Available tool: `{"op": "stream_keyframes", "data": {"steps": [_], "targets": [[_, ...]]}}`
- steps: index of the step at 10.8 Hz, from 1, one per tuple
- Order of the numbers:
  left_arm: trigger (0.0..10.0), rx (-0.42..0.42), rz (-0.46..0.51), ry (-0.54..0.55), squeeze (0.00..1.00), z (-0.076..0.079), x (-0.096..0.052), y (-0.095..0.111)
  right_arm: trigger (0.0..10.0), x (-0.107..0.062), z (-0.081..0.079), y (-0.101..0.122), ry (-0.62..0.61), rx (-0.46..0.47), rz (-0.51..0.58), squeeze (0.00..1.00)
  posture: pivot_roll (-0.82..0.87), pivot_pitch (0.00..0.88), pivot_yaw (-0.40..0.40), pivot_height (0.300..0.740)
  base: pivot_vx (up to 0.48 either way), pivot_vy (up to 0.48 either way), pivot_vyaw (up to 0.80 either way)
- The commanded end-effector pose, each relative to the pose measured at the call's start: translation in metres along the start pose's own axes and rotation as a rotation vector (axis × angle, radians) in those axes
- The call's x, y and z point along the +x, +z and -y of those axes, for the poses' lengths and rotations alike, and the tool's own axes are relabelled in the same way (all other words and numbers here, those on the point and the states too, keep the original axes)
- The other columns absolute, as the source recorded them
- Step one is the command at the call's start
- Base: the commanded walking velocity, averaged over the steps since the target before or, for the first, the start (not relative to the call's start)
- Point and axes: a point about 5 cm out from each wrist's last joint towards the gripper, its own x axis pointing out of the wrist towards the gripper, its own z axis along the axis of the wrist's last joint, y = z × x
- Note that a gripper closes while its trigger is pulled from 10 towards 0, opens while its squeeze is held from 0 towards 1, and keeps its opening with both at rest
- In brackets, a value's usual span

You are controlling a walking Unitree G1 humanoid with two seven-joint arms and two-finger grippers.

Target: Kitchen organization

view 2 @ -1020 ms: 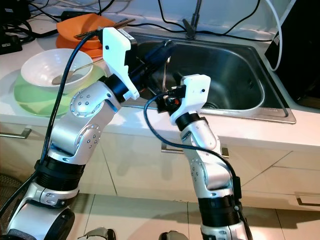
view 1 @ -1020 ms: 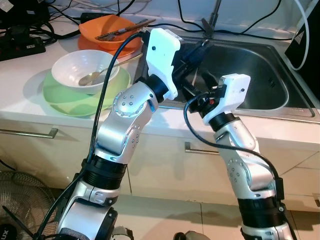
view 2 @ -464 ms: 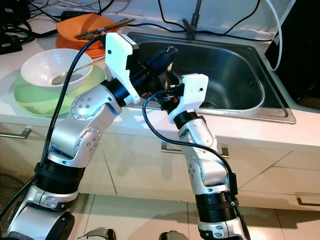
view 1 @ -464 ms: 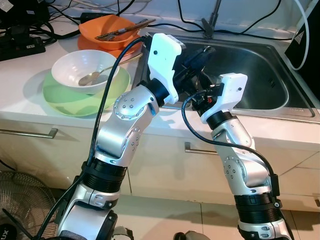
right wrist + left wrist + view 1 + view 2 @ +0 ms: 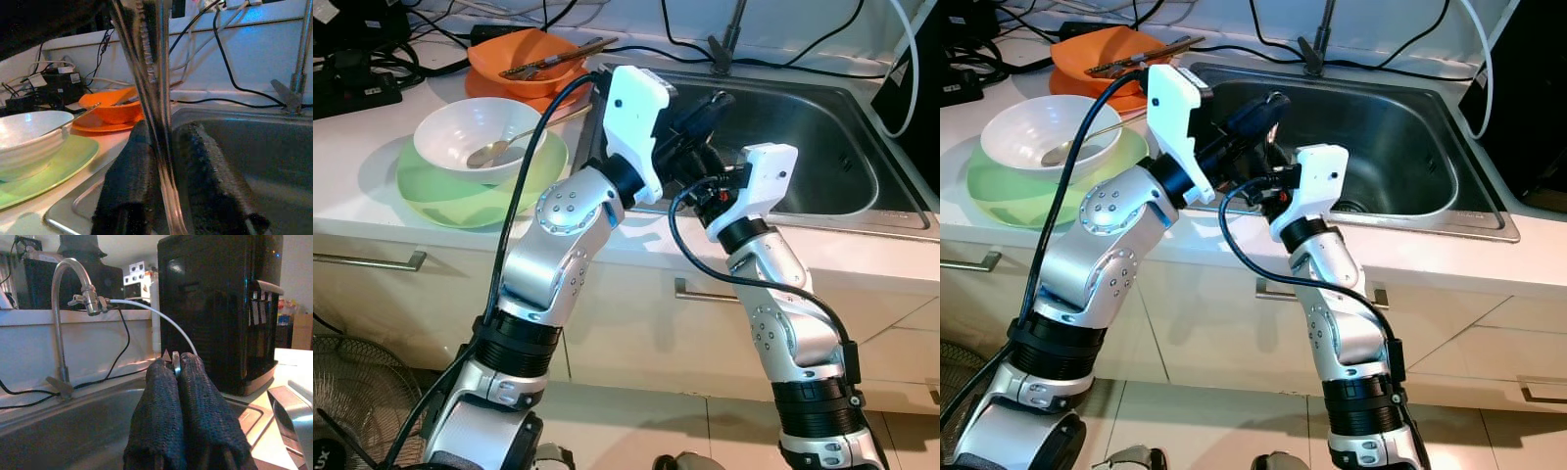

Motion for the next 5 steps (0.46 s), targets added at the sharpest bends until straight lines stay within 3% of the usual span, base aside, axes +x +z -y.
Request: {"op": "stream_keyframes", "data": {"steps": [1, 4, 5], "targets": [[10.0, 0.029, 0.013, -0.016, 0.00, 0.0040, 0.0012, 0.0046, 0.0, 0.0019, 0.0035, 0.0055, -0.008, -0.012, 0.027, 0.00, -0.02, 0.064, -0.045, 0.740, 0.000, 0.000, 0.00], [10.0, 0.046, 0.002, 0.001, 0.01, 0.0020, 0.0011, 0.0024, 0.0, 0.0020, 0.0040, 0.0054, -0.006, -0.011, 0.026, 0.00, -0.02, 0.064, -0.046, 0.740, 0.000, 0.000, 0.00], [10.0, 0.045, 0.000, 0.010, 1.00, 0.0008, 0.0008, 0.0017, 0.0, 0.0020, 0.0043, 0.0053, -0.007, -0.012, 0.025, 0.00, -0.02, 0.064, -0.046, 0.740, 0.000, 0.000, 0.00]]}}
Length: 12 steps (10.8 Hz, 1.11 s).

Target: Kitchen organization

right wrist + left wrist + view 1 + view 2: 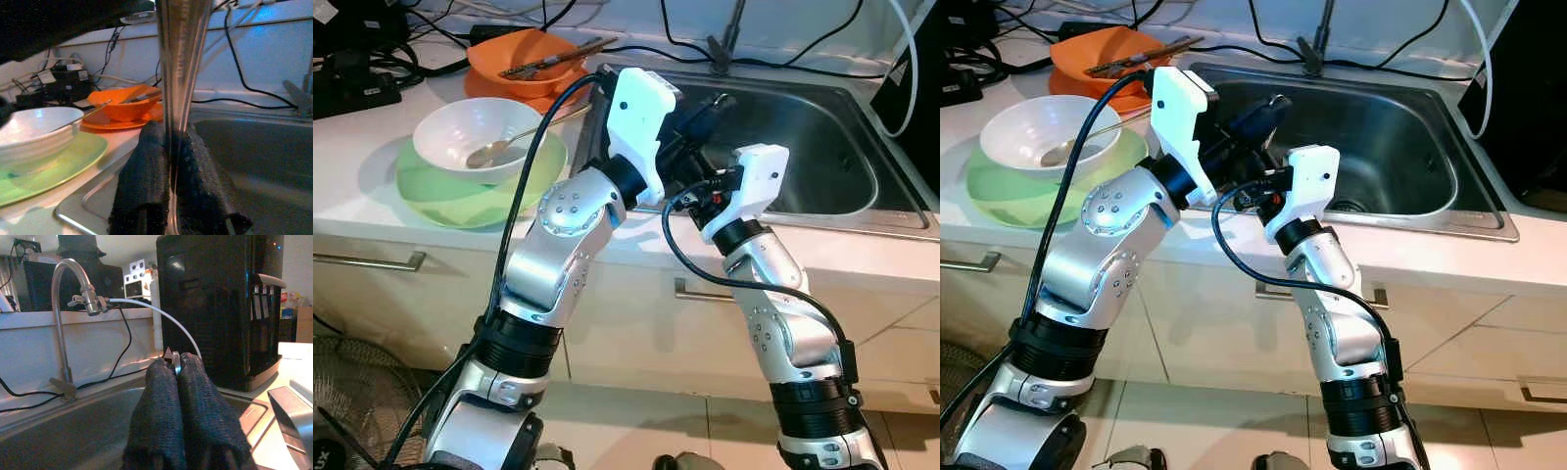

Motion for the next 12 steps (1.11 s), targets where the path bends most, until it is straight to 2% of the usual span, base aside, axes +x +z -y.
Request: {"op": "stream_keyframes", "data": {"steps": [1, 4, 5, 6, 8, 9, 10, 12], "targets": [[10.0, 0.011, 0.007, 0.013, 1.00, -0.001, 0.000, 0.002, 0.0, 0.001, 0.008, 0.006, -0.032, -0.007, 0.030, 0.00, -0.02, 0.064, -0.046, 0.740, 0.000, 0.000, 0.00], [10.0, 0.008, 0.024, 0.040, 1.00, -0.006, 0.000, 0.005, 0.0, 0.007, 0.017, 0.010, -0.054, -0.025, 0.039, 0.00, -0.02, 0.062, -0.054, 0.740, 0.000, 0.000, 0.00], [10.0, 0.008, 0.032, 0.052, 0.70, -0.007, -0.002, 0.006, 0.0, 0.012, 0.022, 0.011, -0.068, -0.038, 0.043, 0.00, -0.02, 0.062, -0.055, 0.740, 0.000, 0.000, 0.00], [10.0, 0.005, 0.034, 0.067, 0.00, -0.008, -0.005, 0.006, 0.0, 0.018, 0.029, 0.012, -0.085, -0.054, 0.042, 0.00, -0.02, 0.062, -0.055, 0.740, 0.000, 0.000, 0.00], [10.0, -0.011, 0.010, 0.111, 0.00, -0.013, -0.015, 0.000, 0.0, 0.029, 0.041, 0.009, -0.118, -0.079, 0.030, 0.00, -0.01, 0.067, -0.059, 0.740, 0.000, 0.000, 0.00], [10.0, 0.000, -0.055, 0.152, 0.00, -0.018, -0.028, -0.013, 6.9, 0.040, 0.048, 0.007, -0.144, -0.113, 0.014, 0.00, -0.01, 0.074, -0.062, 0.740, 0.000, 0.000, 0.00], [10.0, 0.002, -0.127, 0.185, 0.00, -0.019, -0.043, -0.027, 10.0, 0.049, 0.055, 0.004, -0.186, -0.138, -0.010, 0.00, 0.01, 0.084, -0.069, 0.740, 0.000, 0.000, 0.00], [10.0, 0.007, -0.241, 0.201, 0.00, -0.014, -0.065, -0.044, 10.0, 0.057, 0.066, -0.005, -0.251, -0.153, -0.058, 0.00, 0.03, 0.104, -0.084, 0.740, 0.000, 0.000, 0.00]]}}
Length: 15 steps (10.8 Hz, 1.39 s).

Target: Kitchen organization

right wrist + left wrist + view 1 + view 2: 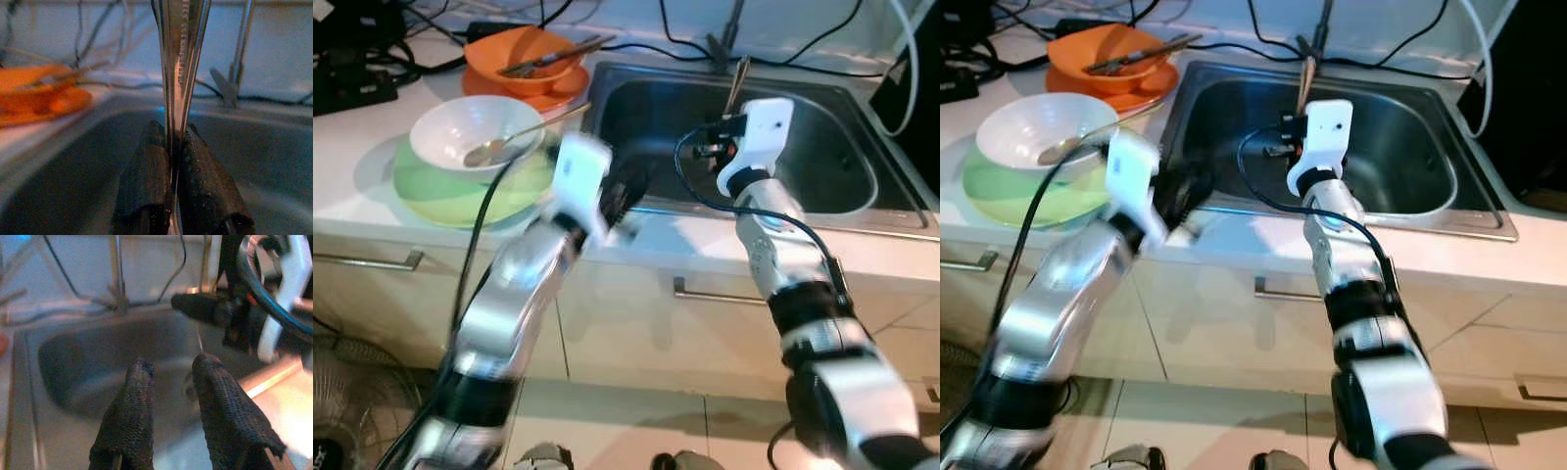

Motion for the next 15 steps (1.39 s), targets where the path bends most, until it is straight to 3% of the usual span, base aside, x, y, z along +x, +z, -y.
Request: {"op": "stream_keyframes", "data": {"steps": [1, 5, 8, 9, 10, 11, 14, 15], "targets": [[10.0, 0.013, -0.033, -0.035, 0.00, 0.009, -0.004, -0.002, 10.0, 0.003, 0.007, 0.001, -0.032, -0.013, 0.005, 0.00, 0.04, 0.118, -0.091, 0.740, 0.000, 0.000, 0.00], [10.0, 0.025, -0.119, -0.057, 0.00, 0.017, -0.021, -0.010, 10.0, 0.004, 0.014, -0.019, -0.081, -0.042, -0.084, 0.00, 0.08, 0.150, -0.100, 0.740, 0.000, 0.000, 0.00], [10.0, 0.039, -0.165, -0.076, 0.00, 0.021, -0.021, -0.011, 10.0, 0.001, 0.017, -0.028, -0.093, -0.045, -0.115, 0.00, 0.09, 0.145, -0.094, 0.740, 0.000, 0.000, 0.00], [10.0, 0.040, -0.173, -0.076, 0.00, 0.021, -0.021, -0.010, 10.0, 0.000, 0.017, -0.030, -0.098, -0.043, -0.122, 0.95, 0.09, 0.141, -0.093, 0.740, 0.000, 0.000, 0.00], [10.0, 0.039, -0.174, -0.078, 0.00, 0.020, -0.020, -0.011, 10.0, 0.000, 0.017, -0.030, -0.098, -0.046, -0.123, 1.00, 0.09, 0.134, -0.090, 0.740, 0.000, 0.000, 0.00], [10.0, 0.039, -0.172, -0.081, 0.00, 0.021, -0.019, -0.010, 10.0, 0.001, 0.017, -0.027, -0.094, -0.051, -0.111, 0.00, 0.08, 0.128, -0.090, 0.740, 0.000, 0.000, 0.00], [10.0, 0.037, -0.164, -0.088, 0.00, 0.022, -0.014, -0.010, 10.0, 0.006, 0.018, -0.017, -0.082, -0.059, -0.074, 0.00, 0.07, 0.107, -0.091, 0.740, 0.000, 0.000, 0.00], [10.0, 0.038, -0.162, -0.088, 0.00, 0.023, -0.013, -0.010, 10.0, 0.006, 0.019, -0.016, -0.086, -0.059, -0.074, 0.72, 0.07, 0.107, -0.092, 0.740, 0.000, 0.000, 0.00]]}}
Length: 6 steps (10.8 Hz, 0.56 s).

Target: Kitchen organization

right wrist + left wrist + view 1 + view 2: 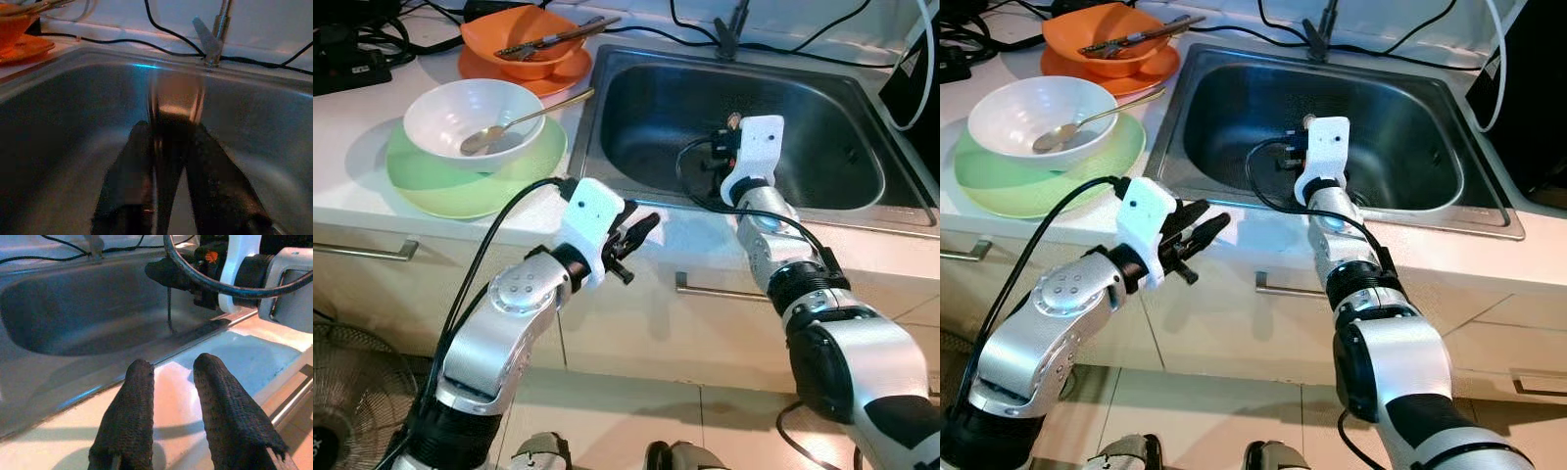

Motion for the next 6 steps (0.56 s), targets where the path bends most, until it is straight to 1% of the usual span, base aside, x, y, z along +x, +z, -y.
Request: {"op": "stream_keyframes", "data": {"steps": [1, 2, 6], "targets": [[10.0, 0.005, -0.003, -0.015, 0.00, 0.0034, 0.0027, -0.0007, 10.0, 0.0019, 0.0068, 0.0051, -0.023, -0.004, 0.011, 1.00, 0.07, 0.108, -0.094, 0.740, 0.000, 0.000, 0.00], [10.0, 0.006, -0.001, -0.010, 0.00, 0.0026, 0.0037, -0.0007, 10.0, 0.0023, 0.0078, 0.0068, -0.023, -0.014, 0.016, 0.00, 0.06, 0.107, -0.093, 0.740, 0.000, 0.000, 0.00], [10.0, 0.006, 0.011, -0.010, 0.00, 0.0037, 0.0085, 0.0000, 10.0, 0.0017, 0.0119, 0.0090, -0.014, -0.008, 0.037, 0.00, 0.04, 0.099, -0.094, 0.740, 0.000, 0.000, 0.00]]}}
